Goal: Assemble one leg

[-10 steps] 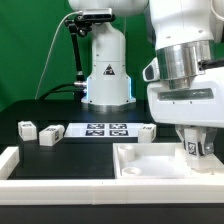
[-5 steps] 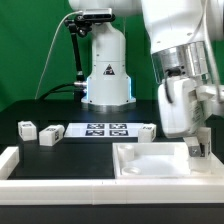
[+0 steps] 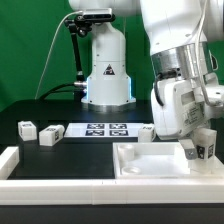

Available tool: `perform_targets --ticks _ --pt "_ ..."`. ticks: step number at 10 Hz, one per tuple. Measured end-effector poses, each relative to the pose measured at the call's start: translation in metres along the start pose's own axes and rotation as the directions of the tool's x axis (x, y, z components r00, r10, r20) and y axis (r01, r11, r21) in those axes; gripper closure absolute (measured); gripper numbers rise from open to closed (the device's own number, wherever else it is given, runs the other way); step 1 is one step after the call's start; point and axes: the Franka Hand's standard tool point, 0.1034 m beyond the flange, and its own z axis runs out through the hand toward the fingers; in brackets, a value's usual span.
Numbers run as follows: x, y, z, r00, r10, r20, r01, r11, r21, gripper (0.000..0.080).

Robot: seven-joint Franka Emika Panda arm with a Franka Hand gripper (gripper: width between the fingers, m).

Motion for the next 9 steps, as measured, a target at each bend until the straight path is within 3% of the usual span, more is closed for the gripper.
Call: perform_targets --ticks 1,2,4,7,9 --pt "-0.002 0.003 0.001 0.999 -0.041 -0.002 0.041 0.999 -0.019 0.0223" --pt "-0.004 0.005 0.001 0.986 -0.165 -0.005 0.165 0.986 -0.035 0.0165" --pt "-0.005 0.006 0.001 0.891 -0.454 -0.009 0.453 0.890 -0.049 0.0154" --pt "-0.010 0.004 -0.002 0.645 -0.764 0.017 0.762 0.642 -0.086 0.0151" --pt "-0.012 0.003 -0.003 0.415 -0.909 0.027 0.907 0.411 -0.097 0.0151"
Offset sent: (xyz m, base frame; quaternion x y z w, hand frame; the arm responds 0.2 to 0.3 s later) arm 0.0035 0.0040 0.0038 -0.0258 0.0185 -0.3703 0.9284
